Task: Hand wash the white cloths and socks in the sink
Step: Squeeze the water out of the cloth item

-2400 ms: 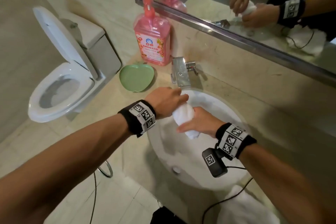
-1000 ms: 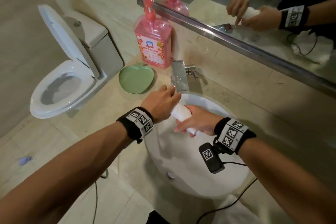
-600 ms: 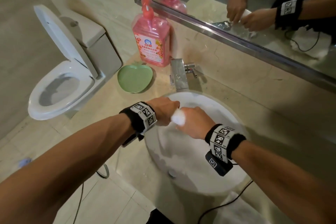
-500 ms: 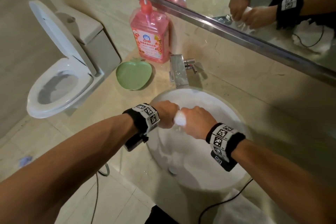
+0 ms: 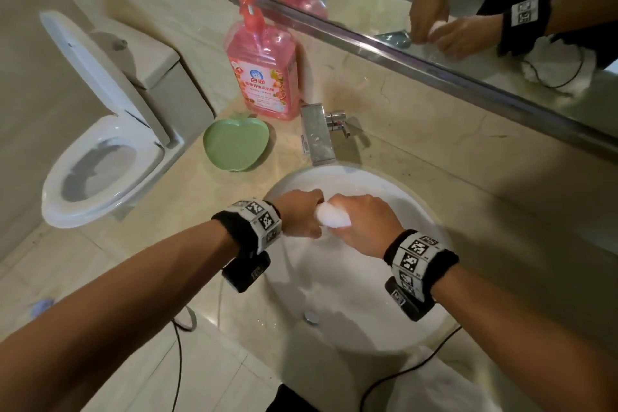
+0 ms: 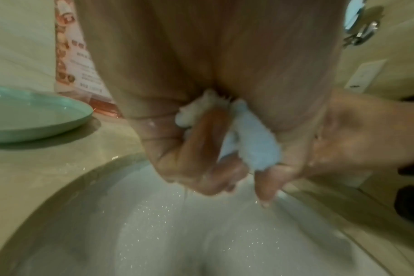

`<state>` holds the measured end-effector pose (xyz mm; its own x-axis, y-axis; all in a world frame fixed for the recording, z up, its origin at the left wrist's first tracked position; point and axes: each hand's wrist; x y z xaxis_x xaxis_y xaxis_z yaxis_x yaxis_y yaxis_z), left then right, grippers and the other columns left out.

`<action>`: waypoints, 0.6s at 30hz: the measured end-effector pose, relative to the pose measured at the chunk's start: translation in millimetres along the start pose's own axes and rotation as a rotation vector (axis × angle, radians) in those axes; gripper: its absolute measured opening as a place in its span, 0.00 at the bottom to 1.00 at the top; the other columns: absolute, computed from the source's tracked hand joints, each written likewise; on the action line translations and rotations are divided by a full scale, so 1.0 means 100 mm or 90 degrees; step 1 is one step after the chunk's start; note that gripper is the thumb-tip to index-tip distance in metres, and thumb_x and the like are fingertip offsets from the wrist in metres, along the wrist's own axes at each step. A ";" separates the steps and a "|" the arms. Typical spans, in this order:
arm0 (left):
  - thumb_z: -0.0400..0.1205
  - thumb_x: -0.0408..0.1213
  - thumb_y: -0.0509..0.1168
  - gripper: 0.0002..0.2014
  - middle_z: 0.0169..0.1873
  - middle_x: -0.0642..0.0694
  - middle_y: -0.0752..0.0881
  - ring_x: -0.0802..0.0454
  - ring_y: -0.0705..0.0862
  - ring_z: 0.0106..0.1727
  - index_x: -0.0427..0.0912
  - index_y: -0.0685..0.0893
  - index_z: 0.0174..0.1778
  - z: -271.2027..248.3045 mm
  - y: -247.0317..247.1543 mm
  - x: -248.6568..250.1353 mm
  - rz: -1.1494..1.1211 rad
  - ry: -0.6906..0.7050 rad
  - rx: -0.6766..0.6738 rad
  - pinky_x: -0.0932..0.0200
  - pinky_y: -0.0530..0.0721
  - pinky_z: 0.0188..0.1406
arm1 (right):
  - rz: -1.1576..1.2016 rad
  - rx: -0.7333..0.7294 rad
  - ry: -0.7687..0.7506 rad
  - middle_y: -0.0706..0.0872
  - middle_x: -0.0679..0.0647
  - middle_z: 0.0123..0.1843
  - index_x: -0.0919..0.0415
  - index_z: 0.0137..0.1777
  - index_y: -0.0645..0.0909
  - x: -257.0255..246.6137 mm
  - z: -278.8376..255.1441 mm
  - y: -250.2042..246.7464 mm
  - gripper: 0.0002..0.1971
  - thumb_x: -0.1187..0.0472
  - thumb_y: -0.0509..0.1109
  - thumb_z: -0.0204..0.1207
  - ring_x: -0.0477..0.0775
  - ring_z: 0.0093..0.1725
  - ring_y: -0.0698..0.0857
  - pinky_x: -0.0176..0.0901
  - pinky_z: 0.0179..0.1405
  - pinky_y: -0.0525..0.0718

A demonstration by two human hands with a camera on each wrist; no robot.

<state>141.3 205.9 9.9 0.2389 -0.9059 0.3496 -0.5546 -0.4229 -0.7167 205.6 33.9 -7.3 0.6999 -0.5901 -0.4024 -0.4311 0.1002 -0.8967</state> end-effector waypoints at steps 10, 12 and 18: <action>0.72 0.47 0.76 0.31 0.65 0.39 0.80 0.34 0.77 0.68 0.42 0.78 0.69 -0.46 0.00 0.04 0.260 0.167 0.420 0.38 0.76 0.69 | 0.734 -0.280 0.240 0.82 0.52 0.34 0.62 0.56 0.82 -0.23 -0.04 -0.36 0.15 0.61 0.80 0.71 0.47 0.25 0.75 0.35 0.17 0.67; 0.77 0.37 0.68 0.11 0.48 0.37 0.83 0.35 0.82 0.47 0.36 0.83 0.52 -0.46 -0.14 0.07 0.254 0.211 0.472 0.43 0.82 0.51 | 0.782 -0.350 0.239 0.83 0.52 0.36 0.64 0.57 0.80 -0.32 -0.08 -0.40 0.17 0.65 0.81 0.72 0.45 0.24 0.72 0.34 0.15 0.64; 0.72 0.32 0.68 0.14 0.42 0.43 0.83 0.38 0.82 0.37 0.40 0.78 0.53 -0.55 -0.30 0.07 0.288 0.215 0.260 0.46 0.81 0.32 | 0.635 -0.326 0.201 0.77 0.50 0.28 0.56 0.42 0.80 -0.44 -0.19 -0.42 0.14 0.61 0.84 0.67 0.47 0.23 0.70 0.35 0.17 0.63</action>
<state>116.0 213.6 66.6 -0.2427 -0.9665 0.0837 -0.1816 -0.0395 -0.9826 181.5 40.4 51.5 -0.2217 -0.6127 -0.7585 -0.9404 0.3400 0.0002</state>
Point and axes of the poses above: each hand's wrist, its own z-axis towards the middle knuckle, its own y-axis out of the palm, x = y × z
